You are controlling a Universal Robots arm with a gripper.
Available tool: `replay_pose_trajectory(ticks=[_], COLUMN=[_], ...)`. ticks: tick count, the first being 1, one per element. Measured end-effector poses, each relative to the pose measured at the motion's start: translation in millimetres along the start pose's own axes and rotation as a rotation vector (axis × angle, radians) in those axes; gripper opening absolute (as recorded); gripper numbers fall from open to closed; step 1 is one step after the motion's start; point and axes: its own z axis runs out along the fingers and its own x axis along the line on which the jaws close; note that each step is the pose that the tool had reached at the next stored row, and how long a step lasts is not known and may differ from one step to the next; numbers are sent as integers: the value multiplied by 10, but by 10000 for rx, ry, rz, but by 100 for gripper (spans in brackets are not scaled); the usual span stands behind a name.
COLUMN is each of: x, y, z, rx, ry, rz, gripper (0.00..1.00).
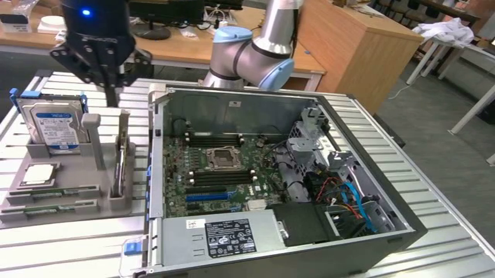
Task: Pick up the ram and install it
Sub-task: 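Reach for the ram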
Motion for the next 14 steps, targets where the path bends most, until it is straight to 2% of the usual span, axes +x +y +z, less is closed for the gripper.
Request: replay_pose_trajectory(ticks=[9, 14], x=[373, 541], y=[-27, -40], z=[-3, -4], rx=[-1, 0], ry=[-1, 0], rz=[1, 0], gripper=[11, 11])
